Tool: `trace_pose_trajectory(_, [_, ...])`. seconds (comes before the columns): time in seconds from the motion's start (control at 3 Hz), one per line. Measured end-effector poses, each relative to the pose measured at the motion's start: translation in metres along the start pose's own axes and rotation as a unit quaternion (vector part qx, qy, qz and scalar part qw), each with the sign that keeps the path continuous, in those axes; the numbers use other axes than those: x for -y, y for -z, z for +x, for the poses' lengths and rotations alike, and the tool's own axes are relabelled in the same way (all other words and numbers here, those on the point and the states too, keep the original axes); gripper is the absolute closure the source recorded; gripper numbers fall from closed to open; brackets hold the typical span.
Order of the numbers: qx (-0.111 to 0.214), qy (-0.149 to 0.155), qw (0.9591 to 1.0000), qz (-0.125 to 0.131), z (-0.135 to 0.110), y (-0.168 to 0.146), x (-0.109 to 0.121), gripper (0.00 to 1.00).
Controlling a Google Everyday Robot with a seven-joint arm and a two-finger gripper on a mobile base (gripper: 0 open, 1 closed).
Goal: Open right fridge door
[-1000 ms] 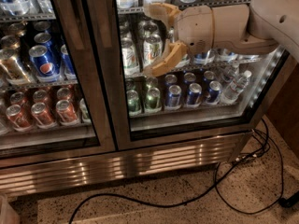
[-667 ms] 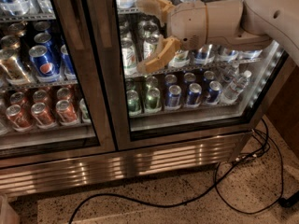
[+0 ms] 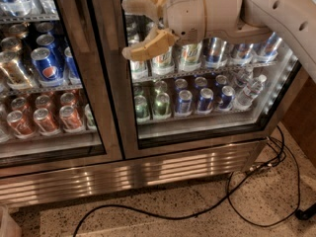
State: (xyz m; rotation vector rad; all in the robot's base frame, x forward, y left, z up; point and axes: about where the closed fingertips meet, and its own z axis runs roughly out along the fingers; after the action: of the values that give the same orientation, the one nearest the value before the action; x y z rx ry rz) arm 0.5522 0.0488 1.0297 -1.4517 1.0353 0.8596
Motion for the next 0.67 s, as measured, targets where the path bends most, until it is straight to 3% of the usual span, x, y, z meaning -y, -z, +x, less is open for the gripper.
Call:
trace_pose_trajectory(0.33, [0.012,0.005,0.9996,-0.026,-0.0094,-0.0187,0.0069,0.19])
trace_pose_trajectory(0.67, [0.012,0.005,0.9996,-0.026,-0.0092,-0.0150,0.0062,0.16])
